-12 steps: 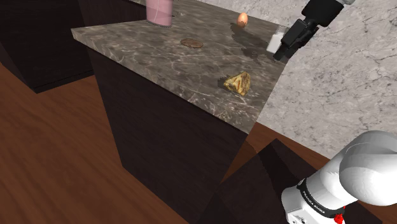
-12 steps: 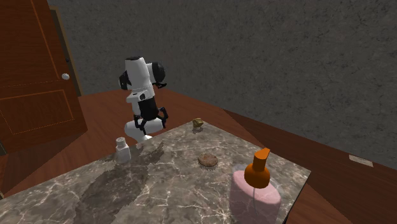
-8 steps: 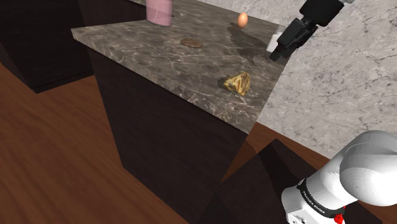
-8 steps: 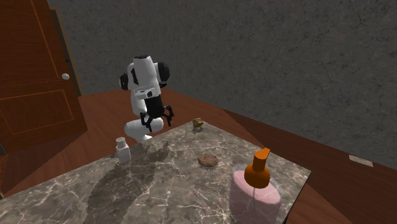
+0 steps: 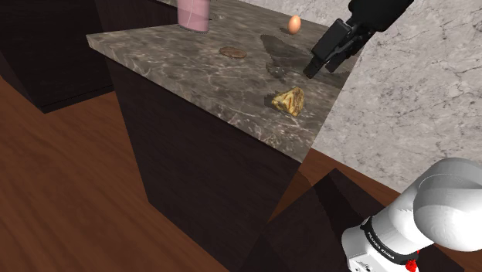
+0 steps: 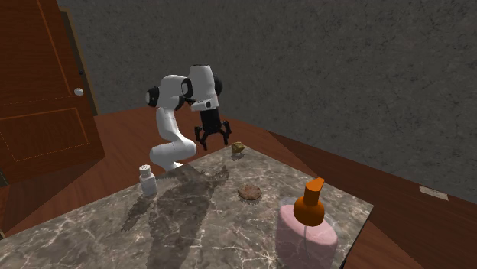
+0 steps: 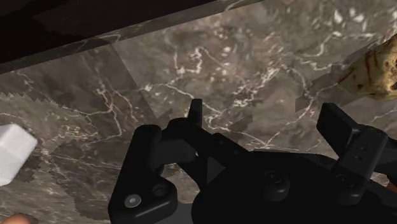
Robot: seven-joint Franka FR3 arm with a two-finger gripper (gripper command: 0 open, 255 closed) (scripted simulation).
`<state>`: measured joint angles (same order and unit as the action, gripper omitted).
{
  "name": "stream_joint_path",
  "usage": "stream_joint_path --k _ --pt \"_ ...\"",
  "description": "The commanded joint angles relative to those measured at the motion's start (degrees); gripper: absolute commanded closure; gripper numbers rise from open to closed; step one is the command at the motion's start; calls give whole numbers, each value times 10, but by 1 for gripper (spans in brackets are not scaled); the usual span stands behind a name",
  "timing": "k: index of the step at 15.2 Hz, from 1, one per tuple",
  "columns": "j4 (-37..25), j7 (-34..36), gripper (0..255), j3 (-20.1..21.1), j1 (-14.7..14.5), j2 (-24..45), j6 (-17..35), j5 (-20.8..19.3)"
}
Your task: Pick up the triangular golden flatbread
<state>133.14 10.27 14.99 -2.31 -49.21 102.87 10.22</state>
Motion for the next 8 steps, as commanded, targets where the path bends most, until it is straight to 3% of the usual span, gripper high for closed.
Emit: stream_joint_path --k 1,7,8 --pt "-6 35 0 36 -3 -2 7 6" --pt "-50 128 0 144 6 25 35 10" --pt "-41 128 0 146 5 23 41 11"
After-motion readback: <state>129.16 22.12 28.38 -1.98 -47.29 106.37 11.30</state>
